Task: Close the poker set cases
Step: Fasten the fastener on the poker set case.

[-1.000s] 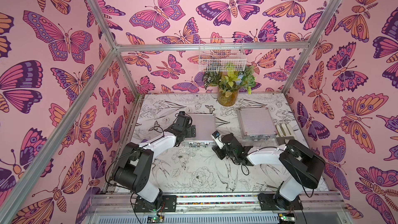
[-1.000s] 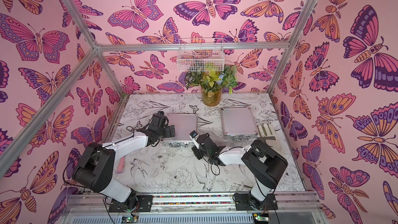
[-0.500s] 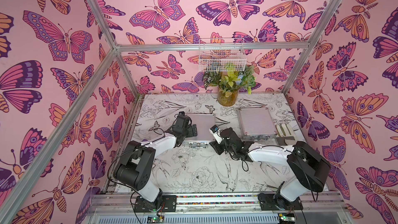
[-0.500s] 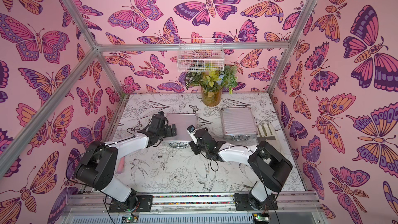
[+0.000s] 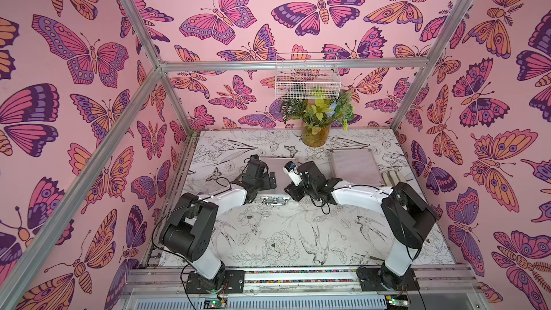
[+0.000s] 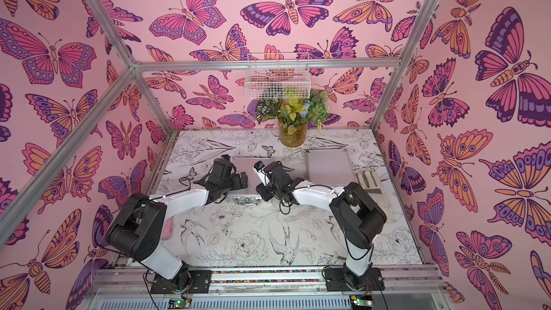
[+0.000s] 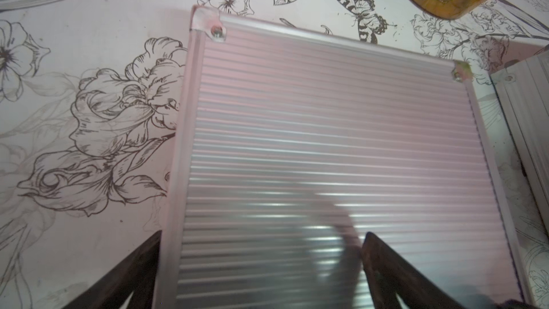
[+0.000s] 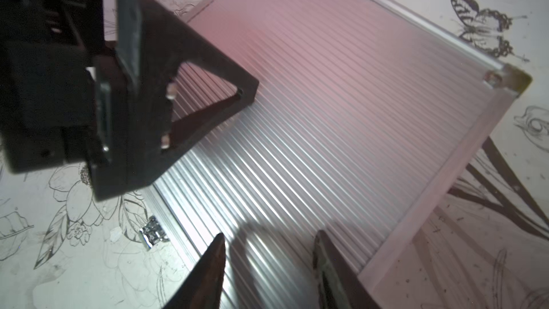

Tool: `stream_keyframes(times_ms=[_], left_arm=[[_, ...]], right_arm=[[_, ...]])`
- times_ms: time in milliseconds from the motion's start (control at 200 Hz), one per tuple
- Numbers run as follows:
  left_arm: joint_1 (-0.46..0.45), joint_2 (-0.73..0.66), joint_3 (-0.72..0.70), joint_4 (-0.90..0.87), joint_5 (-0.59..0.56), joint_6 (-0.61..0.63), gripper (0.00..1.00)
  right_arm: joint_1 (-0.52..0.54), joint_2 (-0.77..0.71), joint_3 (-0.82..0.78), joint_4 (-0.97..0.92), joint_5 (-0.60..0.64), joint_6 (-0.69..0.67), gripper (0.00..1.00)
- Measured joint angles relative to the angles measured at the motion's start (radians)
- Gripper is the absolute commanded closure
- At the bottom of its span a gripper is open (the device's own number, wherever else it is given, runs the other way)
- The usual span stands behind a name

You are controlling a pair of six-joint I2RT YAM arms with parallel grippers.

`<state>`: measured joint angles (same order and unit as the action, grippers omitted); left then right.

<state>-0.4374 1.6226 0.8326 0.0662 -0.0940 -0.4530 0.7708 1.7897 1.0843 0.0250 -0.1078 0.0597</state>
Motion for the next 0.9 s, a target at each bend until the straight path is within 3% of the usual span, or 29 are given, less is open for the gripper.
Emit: stream_keyframes(times_ms=[396, 656, 901], left_arm=[[-0.013, -0.037, -0.061, 0.031, -0.007, -0.027, 0.00], [-0.015, -0.061, -0.110, 0.081, -0.011, -0.048, 0.00], [-0.014, -0.077, -0.129, 0.084, -0.003, -0.054, 0.00]], right_arm=[[0.020, 0.014, 0.022, -0.048, -0.171, -0.214, 0.48], [0.102, 0.074, 0.079, -0.035, -0.097, -0.339, 0.42], [0.115, 0.095, 0.080, 0.007, -0.058, -0.390, 0.39]])
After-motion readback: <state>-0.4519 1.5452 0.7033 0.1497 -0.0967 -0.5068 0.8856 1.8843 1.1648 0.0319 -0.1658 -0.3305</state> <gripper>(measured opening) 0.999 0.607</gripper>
